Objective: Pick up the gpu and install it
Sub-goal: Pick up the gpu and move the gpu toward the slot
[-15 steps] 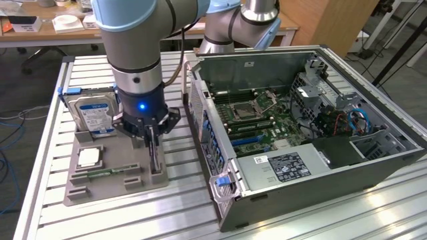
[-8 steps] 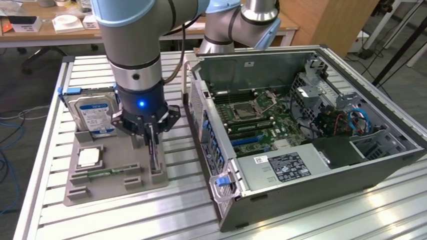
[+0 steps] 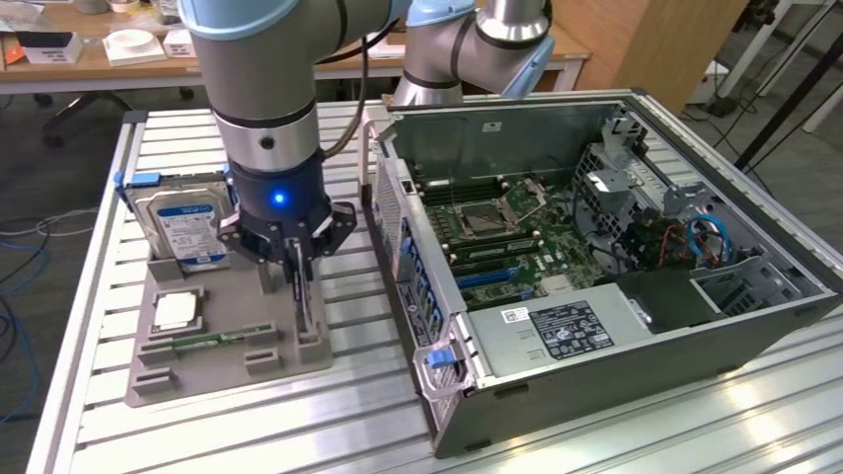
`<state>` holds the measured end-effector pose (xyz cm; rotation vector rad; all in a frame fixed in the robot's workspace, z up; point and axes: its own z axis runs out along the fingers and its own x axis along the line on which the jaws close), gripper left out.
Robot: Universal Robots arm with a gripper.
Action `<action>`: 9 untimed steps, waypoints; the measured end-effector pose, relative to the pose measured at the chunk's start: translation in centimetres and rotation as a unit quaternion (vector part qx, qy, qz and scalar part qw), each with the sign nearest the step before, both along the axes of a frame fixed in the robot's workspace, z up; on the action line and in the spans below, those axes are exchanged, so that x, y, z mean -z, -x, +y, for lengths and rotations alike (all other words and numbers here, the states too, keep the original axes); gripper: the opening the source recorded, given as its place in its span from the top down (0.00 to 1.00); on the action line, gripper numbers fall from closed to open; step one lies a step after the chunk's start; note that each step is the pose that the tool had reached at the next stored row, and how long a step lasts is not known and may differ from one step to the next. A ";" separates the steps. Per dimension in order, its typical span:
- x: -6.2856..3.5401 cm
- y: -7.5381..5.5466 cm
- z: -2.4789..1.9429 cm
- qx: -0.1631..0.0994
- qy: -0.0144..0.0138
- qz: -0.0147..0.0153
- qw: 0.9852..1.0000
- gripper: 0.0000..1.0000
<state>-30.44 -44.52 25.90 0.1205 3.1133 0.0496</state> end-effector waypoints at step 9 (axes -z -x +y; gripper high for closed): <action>-0.50 0.0 0.00 0.000 0.000 0.000 1.000 0.74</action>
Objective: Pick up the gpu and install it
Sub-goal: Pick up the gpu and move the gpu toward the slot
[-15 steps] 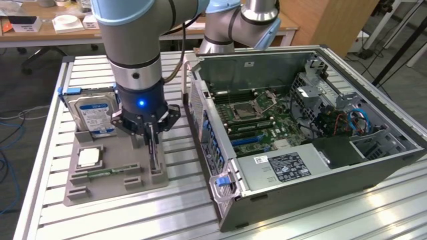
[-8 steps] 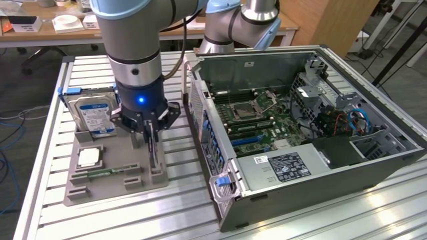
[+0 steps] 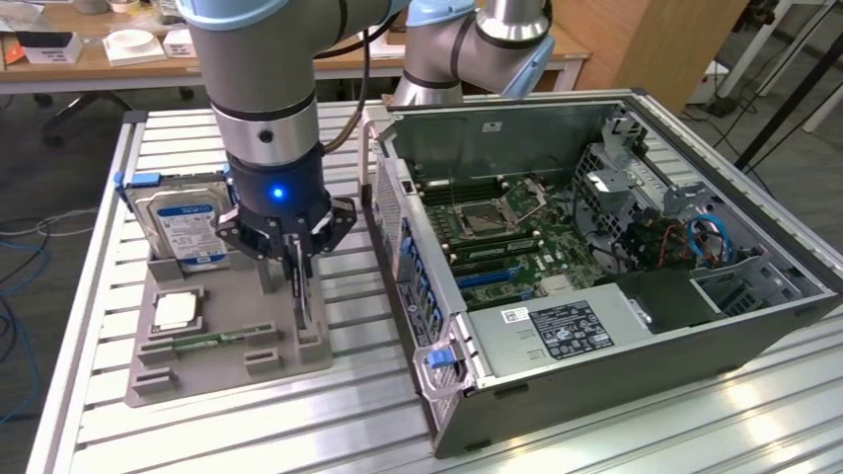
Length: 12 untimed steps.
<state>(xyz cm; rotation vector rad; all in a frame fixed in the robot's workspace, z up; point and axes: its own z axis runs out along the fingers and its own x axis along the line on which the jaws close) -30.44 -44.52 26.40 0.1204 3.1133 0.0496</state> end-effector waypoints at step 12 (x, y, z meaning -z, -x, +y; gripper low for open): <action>-0.51 0.0 0.00 0.000 0.000 0.000 1.000 0.74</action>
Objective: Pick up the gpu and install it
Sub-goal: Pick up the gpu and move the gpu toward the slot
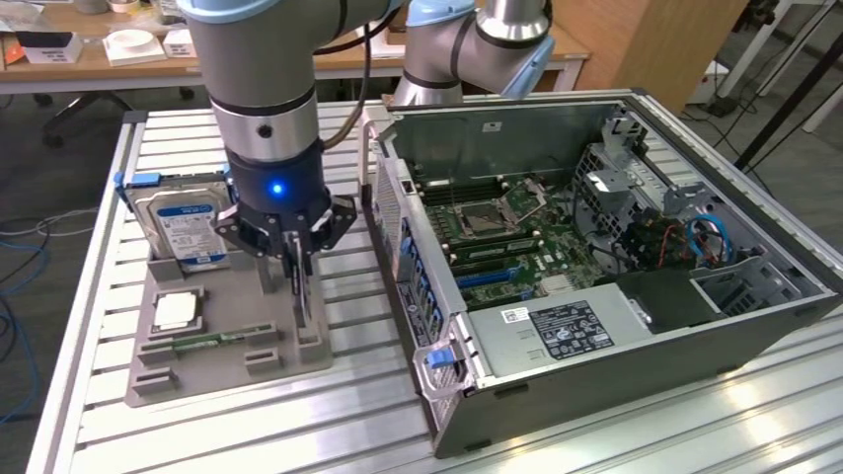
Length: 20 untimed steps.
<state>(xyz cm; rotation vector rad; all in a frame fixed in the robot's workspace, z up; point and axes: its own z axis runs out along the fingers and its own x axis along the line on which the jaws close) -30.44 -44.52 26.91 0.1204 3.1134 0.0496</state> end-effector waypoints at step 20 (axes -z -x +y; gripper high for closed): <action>-2.57 0.0 0.00 0.000 0.000 0.000 1.000 0.74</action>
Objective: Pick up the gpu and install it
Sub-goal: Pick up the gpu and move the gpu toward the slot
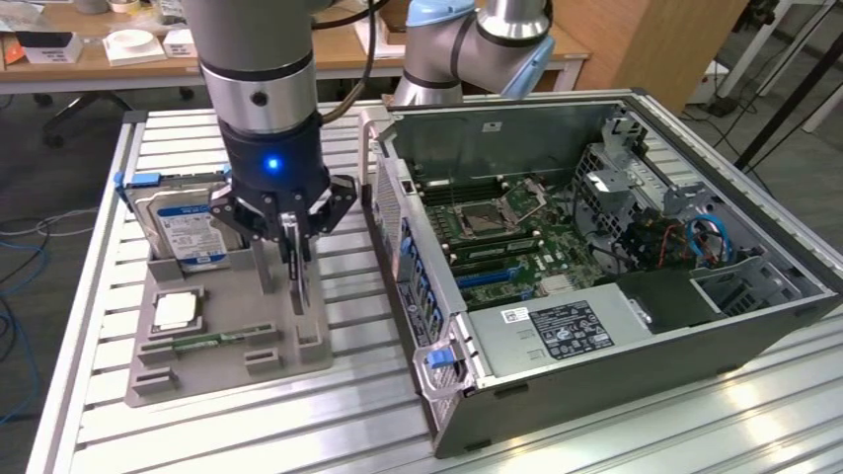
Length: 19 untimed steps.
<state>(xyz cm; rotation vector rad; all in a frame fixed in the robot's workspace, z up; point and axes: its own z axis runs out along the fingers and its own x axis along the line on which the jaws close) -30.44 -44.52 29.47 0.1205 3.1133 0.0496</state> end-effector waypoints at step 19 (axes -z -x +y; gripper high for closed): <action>-1.65 0.0 0.00 0.000 0.000 0.000 1.000 0.74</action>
